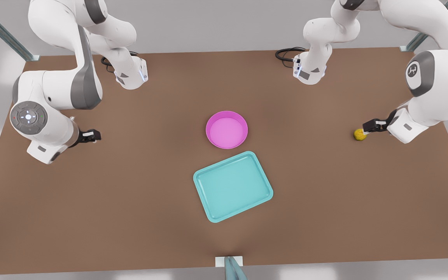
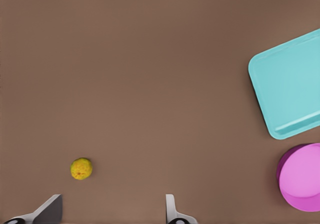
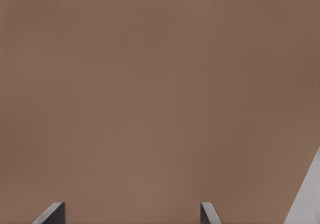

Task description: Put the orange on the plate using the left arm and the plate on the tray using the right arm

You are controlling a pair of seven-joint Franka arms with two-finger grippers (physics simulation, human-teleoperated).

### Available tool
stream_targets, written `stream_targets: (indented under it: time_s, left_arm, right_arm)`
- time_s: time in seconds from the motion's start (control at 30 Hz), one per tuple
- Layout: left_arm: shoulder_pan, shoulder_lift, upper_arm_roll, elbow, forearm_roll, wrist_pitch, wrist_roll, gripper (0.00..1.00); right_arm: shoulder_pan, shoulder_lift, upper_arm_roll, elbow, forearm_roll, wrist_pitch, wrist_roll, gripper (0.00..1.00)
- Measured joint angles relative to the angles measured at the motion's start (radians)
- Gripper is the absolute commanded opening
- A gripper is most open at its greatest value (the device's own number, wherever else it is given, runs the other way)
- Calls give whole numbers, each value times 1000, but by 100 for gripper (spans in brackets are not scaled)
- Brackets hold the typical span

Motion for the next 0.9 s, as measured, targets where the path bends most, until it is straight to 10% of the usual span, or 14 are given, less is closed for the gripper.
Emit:
stream_targets:
  time_s: [0.3,0.9]
  left_arm:
    - [36,86,184,-661,7,399,44,100]
    - [48,162,302,-842,6,905,273,100]
  right_arm:
    - [-8,19,0,-3,1,51,-58,100]
    - [-2,29,0,-28,16,62,-116,100]
